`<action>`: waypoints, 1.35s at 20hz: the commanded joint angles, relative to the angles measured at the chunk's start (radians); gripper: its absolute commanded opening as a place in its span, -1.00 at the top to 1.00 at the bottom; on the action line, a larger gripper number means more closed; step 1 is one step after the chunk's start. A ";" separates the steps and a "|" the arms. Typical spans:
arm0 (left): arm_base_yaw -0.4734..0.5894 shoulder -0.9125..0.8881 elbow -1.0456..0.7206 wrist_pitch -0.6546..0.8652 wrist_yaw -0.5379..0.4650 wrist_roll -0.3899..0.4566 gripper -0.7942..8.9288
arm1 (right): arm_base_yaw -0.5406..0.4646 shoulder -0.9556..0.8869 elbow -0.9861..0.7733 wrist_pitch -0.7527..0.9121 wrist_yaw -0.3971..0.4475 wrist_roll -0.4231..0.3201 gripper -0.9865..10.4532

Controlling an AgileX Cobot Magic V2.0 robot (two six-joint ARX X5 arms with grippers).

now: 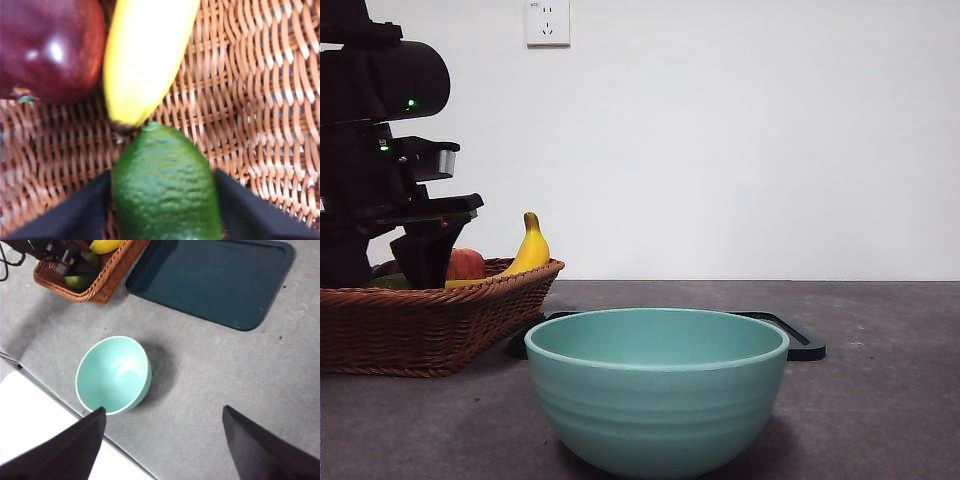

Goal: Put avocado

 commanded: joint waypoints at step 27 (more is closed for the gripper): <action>-0.652 0.003 0.026 0.080 0.143 0.049 0.40 | 0.005 0.006 0.016 0.006 0.000 0.007 0.17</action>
